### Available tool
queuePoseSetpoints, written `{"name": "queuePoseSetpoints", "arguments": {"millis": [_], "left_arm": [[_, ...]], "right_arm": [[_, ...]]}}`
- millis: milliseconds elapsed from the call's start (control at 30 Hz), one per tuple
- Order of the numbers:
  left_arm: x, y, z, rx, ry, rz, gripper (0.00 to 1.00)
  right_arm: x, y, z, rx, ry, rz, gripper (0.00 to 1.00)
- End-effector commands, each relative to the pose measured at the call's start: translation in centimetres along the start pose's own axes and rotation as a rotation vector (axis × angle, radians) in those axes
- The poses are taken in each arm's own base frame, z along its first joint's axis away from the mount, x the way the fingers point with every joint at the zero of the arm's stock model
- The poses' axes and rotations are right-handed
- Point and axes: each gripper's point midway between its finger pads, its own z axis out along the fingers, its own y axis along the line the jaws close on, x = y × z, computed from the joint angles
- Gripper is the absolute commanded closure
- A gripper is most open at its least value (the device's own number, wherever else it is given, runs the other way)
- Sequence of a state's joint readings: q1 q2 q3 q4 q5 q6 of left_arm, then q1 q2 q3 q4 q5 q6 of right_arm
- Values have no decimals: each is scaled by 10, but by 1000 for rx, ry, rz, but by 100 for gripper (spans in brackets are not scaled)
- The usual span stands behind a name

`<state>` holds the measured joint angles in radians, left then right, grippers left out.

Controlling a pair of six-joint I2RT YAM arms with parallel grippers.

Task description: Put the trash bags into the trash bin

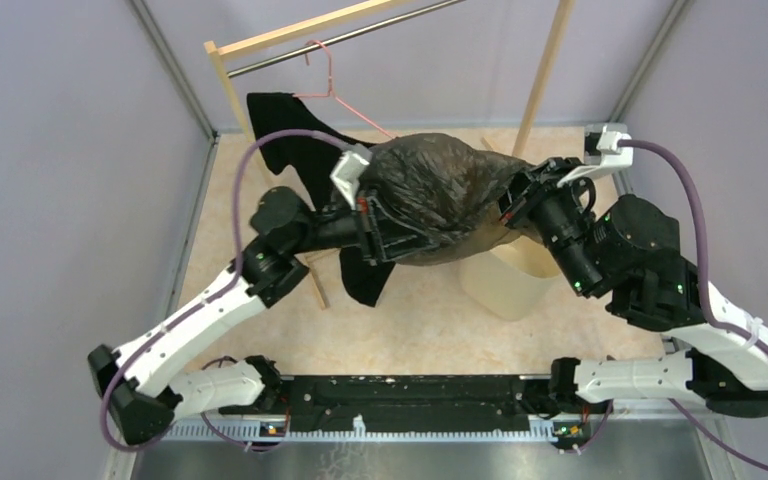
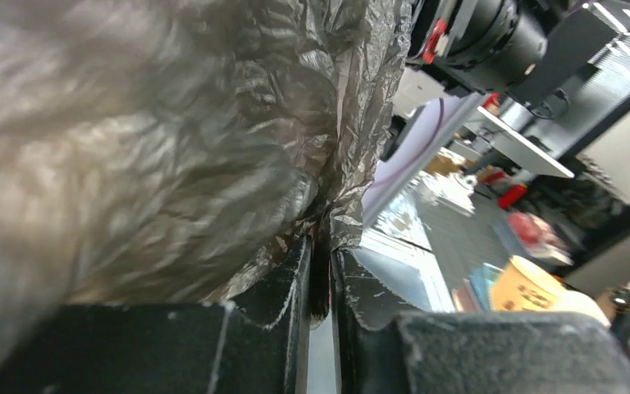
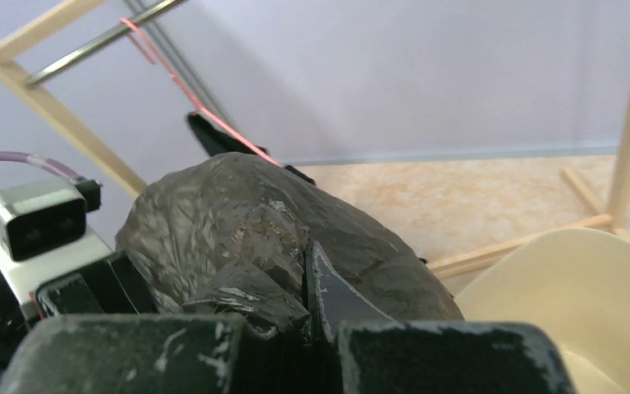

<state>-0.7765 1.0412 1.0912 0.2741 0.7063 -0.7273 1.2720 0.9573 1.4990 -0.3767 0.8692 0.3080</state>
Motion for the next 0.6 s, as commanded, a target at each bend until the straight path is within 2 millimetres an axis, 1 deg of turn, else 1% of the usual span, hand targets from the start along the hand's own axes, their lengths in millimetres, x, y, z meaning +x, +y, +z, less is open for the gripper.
{"name": "queuePoseSetpoints", "arguments": {"millis": [0,33,67,167,233,333,433,567], "left_arm": [[4,-21,34,108,16,-17,79],[7,-22,40,116,28,-22,78],[14,-17,47,112,45,-36,76],[22,-9,62,103,64,-51,74],[27,-4,72,101,71,-64,75],[31,-3,87,124,88,-72,74],[35,1,100,132,99,-78,69],[42,11,116,127,118,-114,68]], "right_arm": [[-8,-31,-5,135,-10,-91,100],[-12,-38,-8,163,-13,-105,100],[-15,-46,-11,191,-16,-118,100],[-26,-64,-22,238,-31,-138,100],[-32,-72,-29,242,-33,-137,100],[-39,-83,-41,240,-32,-126,100],[-45,-98,-50,270,-43,-151,100],[-63,-116,-66,285,-73,-150,100]]}}
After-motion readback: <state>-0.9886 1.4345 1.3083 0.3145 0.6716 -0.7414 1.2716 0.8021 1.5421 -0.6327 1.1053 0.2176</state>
